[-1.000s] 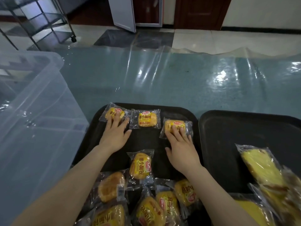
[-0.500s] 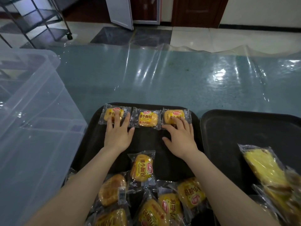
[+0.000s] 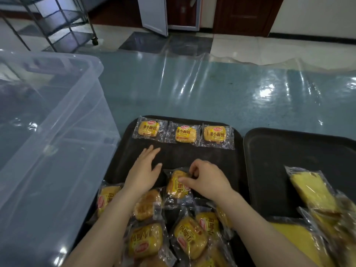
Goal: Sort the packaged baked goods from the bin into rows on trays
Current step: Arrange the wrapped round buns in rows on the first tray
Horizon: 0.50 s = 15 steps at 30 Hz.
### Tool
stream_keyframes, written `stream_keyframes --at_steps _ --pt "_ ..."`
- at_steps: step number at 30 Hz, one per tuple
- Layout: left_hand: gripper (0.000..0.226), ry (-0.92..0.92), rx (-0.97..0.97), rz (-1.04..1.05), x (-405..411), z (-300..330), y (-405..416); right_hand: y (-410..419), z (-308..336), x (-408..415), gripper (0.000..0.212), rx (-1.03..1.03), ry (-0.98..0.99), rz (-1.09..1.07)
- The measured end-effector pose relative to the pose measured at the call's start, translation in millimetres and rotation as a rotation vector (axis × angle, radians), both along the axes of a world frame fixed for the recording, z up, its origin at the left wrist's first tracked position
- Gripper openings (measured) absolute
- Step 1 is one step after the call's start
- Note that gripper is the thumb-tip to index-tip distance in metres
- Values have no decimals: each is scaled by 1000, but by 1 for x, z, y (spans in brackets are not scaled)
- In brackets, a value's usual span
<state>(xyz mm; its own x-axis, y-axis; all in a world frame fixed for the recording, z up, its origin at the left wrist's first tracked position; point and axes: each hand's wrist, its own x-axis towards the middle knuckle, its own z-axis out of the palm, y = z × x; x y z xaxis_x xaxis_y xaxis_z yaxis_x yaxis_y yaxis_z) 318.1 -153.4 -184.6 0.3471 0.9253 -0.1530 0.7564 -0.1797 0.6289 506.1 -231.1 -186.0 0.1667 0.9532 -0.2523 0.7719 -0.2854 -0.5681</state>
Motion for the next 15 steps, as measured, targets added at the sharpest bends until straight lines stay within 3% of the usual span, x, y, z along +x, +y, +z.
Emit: stream_keyframes --at_steps 4,10,15 --pt "55 28 8 95 -41 10 -29 -11 4 -22 61 -74 36 31" --pt "46 4 80 177 -85 12 -67 -16 10 -43 62 145 -135 -15" --pt "43 69 115 167 -98 3 -88 -29 -9 -52 64 -4 -219 205"
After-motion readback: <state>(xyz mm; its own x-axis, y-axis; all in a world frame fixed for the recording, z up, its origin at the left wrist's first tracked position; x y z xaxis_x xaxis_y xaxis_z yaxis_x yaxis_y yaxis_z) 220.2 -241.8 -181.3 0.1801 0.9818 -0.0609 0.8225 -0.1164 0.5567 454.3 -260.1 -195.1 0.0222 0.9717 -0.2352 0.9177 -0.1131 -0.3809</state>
